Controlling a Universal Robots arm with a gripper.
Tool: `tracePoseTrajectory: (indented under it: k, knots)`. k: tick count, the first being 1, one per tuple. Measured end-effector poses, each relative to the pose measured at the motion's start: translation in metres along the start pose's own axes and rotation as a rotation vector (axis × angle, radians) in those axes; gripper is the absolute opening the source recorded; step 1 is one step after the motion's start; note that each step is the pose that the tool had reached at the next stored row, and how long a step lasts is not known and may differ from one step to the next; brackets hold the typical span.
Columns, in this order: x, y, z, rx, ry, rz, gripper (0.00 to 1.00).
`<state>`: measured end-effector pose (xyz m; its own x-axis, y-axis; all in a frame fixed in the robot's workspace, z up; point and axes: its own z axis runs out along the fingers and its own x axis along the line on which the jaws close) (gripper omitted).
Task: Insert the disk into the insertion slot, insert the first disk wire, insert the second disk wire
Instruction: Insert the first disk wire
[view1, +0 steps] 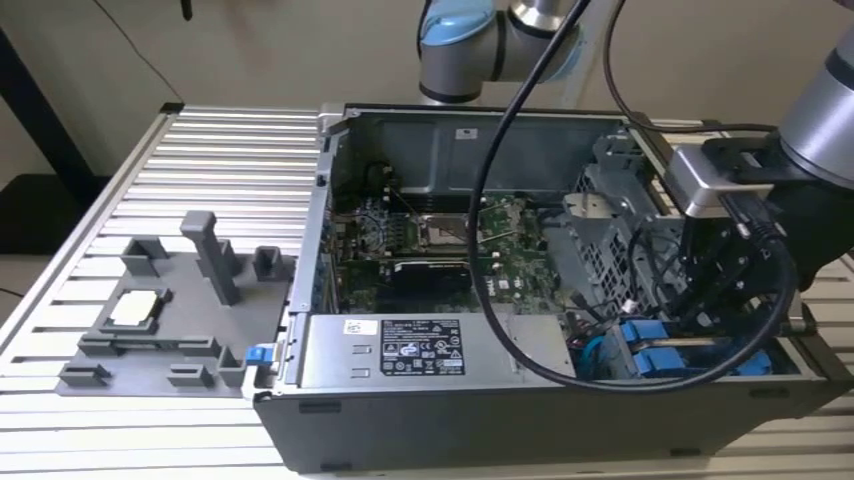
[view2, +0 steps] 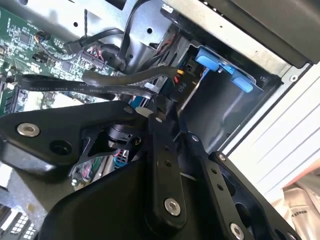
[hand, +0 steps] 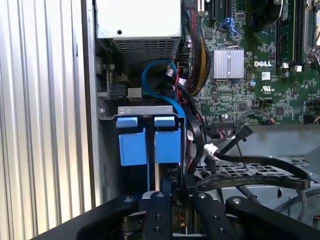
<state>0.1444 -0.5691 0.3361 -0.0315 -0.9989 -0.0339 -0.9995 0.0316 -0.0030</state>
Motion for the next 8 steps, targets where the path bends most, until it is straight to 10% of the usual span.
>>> tracePoseTrajectory:
  k: [8]
  knots:
    - [0.0015, -0.0001, -0.0028, -0.0019, -0.0004, 0.000, 0.23]
